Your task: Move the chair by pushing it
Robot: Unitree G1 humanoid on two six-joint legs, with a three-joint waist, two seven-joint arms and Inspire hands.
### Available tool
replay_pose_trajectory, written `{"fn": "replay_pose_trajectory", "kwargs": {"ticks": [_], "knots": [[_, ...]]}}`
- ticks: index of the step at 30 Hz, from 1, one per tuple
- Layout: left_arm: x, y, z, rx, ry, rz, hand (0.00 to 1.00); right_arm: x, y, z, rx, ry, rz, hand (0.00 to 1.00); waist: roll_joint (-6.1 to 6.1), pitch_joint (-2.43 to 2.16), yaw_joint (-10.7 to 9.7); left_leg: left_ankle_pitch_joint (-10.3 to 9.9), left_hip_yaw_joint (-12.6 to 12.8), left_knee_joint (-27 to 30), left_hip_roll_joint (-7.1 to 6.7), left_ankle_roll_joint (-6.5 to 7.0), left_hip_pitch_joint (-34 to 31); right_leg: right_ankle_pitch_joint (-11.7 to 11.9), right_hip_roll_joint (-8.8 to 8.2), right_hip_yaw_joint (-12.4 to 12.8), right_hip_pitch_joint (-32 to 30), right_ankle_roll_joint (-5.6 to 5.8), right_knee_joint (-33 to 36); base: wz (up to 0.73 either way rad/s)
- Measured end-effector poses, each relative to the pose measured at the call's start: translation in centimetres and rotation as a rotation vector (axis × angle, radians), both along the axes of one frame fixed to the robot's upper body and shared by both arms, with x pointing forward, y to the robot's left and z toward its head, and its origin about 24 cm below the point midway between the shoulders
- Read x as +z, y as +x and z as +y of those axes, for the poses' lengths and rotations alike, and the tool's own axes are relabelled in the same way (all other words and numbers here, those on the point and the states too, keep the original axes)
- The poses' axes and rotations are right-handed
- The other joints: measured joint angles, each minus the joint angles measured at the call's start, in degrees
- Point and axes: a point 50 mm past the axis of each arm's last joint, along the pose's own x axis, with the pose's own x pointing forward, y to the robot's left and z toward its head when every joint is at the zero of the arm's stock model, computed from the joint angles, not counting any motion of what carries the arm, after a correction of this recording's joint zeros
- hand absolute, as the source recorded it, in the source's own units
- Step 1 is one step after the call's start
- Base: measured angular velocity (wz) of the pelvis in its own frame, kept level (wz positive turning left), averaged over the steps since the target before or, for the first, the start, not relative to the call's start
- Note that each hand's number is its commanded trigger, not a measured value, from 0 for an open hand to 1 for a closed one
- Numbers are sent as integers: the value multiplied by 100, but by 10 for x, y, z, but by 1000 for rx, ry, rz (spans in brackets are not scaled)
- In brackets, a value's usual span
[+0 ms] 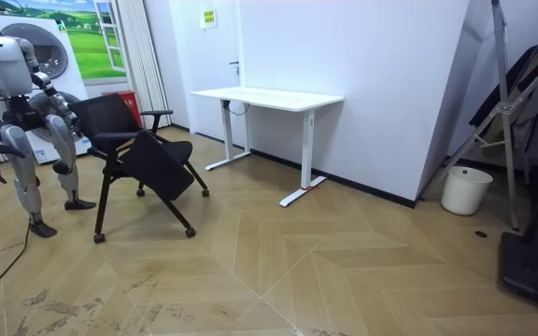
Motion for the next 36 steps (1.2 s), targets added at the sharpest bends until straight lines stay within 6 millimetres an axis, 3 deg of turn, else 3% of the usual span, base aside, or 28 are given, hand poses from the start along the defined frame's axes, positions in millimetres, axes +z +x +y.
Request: {"fn": "replay_pose_trajectory", "kwargs": {"ticks": [2,6,13,20,28,36], "knots": [[3,5,8,11,46,-1,0,0,-1,-2,-10,-12,5,0,38,1,10,-8,-72,0,-3,-4,-6,-4,-1,-49,-6,2,3,14],[14,22,31,68,149,-53,0,3,2,-9,-6,-43,2,0,140,-40,34,-26,-103,-5,-3,5,-14,-15,-1,-78,4,8,14,5],[54,64,81,178,390,-244,0,9,4,-26,-74,-85,-27,0,256,-25,29,-30,-106,-8,-12,11,44,-29,-13,-58,37,11,69,0],[79,102,85,111,502,-369,0,10,4,-27,-24,-102,-17,0,323,-35,14,-30,-134,46,-13,12,30,-81,-34,-66,6,7,168,1],[137,157,77,-22,702,-634,0,12,14,-27,-14,-105,-52,0,271,-54,-7,-29,-214,48,-30,13,-22,-93,-35,-62,33,4,166,3],[170,174,69,-128,872,-739,0,10,9,-24,-23,-92,-35,0,224,-28,-106,-29,-230,59,-30,12,-52,-94,-25,-41,38,5,142,2]]}}
